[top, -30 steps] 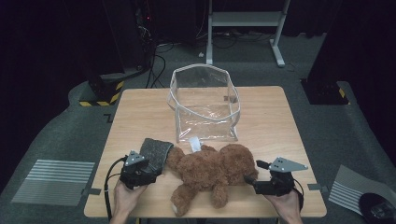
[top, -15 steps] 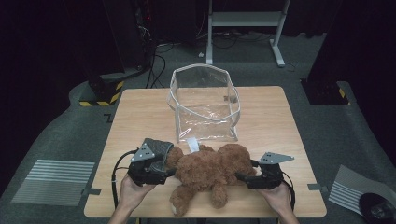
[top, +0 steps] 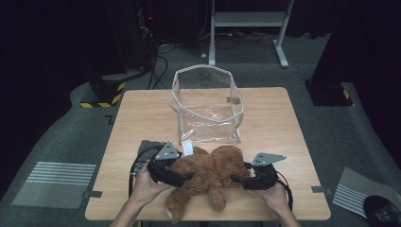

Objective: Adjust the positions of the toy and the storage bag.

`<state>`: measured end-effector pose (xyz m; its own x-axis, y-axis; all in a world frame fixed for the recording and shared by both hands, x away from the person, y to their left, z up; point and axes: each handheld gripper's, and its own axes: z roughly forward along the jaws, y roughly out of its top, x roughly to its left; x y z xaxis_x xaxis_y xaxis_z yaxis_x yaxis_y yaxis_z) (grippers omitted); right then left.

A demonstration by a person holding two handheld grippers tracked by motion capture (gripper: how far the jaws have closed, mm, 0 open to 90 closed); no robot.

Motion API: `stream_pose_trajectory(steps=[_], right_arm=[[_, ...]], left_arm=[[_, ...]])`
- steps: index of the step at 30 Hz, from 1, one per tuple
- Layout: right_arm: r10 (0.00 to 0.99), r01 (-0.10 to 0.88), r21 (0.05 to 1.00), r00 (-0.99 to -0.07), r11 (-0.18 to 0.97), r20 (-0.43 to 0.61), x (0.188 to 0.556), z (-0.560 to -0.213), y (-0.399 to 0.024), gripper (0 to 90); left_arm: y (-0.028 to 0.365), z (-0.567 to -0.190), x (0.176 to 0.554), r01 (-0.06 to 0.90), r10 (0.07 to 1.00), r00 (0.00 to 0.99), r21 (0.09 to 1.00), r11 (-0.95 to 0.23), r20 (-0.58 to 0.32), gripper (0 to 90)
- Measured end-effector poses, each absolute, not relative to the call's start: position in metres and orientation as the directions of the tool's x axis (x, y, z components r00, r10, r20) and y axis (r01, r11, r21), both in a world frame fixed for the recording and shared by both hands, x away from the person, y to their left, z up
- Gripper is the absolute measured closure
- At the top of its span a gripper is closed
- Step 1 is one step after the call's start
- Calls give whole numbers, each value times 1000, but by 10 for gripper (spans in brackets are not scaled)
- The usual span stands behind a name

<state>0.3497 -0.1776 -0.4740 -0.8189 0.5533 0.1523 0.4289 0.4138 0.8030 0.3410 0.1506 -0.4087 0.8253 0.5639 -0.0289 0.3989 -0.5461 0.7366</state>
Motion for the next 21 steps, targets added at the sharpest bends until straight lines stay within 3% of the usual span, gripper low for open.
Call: stream_pose_trajectory(steps=[12, 21], right_arm=[[522, 419, 807, -837, 417, 166, 351, -475, -166, 357], [516, 415, 808, -841, 418, 164, 353, -474, -161, 355]], left_arm=[[108, -420, 366, 432, 504, 862, 598, -676, -53, 51], [95, -436, 369, 391, 465, 885, 525, -756, 9, 0]])
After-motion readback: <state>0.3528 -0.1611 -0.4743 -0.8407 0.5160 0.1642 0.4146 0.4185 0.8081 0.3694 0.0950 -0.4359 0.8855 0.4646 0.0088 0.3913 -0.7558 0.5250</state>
